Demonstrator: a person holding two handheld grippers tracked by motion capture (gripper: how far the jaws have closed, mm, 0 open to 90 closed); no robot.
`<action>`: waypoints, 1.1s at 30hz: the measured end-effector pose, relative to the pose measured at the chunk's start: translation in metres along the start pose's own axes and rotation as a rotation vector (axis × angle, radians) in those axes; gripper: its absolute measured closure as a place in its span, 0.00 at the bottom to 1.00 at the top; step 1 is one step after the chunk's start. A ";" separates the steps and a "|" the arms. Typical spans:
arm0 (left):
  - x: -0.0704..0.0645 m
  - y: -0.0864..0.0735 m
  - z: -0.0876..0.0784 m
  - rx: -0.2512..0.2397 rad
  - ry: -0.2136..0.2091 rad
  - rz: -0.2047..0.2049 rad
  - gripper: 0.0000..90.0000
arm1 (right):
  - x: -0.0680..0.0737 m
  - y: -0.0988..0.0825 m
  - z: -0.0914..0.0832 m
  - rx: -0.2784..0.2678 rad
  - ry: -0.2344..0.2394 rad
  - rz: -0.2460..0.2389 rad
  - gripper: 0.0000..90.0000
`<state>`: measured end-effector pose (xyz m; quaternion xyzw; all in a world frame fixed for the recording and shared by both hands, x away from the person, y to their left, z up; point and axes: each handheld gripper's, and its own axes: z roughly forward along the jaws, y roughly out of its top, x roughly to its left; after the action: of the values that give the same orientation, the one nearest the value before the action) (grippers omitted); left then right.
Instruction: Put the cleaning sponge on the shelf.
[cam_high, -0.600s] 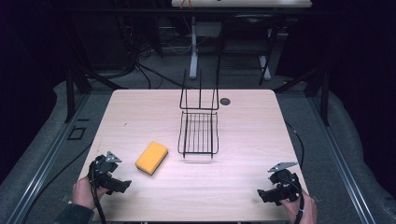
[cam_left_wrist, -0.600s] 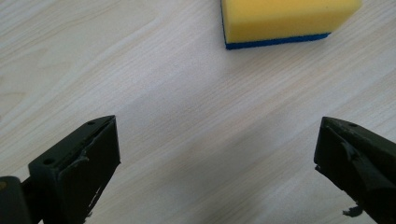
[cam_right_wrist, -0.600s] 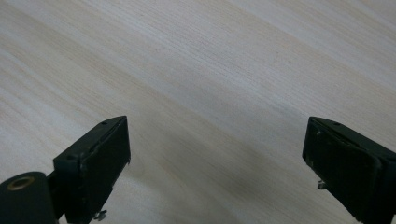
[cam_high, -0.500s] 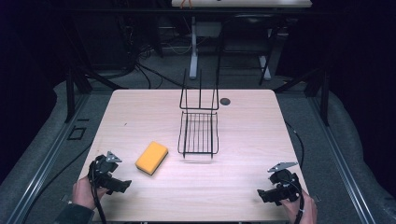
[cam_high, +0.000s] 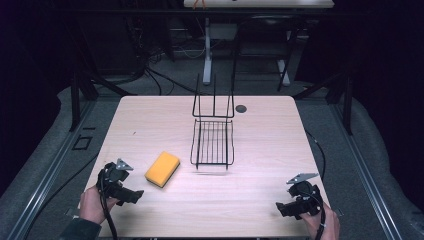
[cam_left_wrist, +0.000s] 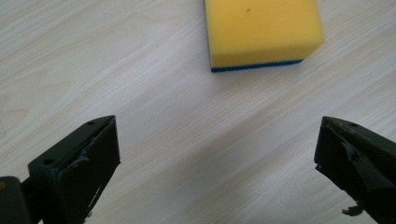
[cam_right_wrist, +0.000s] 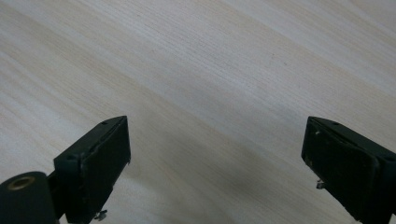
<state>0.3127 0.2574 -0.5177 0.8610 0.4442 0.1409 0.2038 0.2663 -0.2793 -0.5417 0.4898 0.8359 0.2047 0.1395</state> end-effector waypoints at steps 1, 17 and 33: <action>-0.001 0.003 -0.001 -0.001 -0.002 -0.003 0.00 | 0.000 0.000 0.000 0.002 0.000 0.000 0.08; -0.015 0.031 0.013 -0.012 -0.050 0.012 0.00 | -0.002 0.000 0.002 -0.003 0.001 0.002 0.09; -0.020 0.055 0.037 0.006 -0.071 -0.011 0.00 | -0.004 0.000 0.001 0.001 0.004 0.009 0.09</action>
<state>0.3561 0.2044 -0.5252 0.8636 0.4419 0.1075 0.2177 0.2689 -0.2828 -0.5426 0.4932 0.8341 0.2057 0.1368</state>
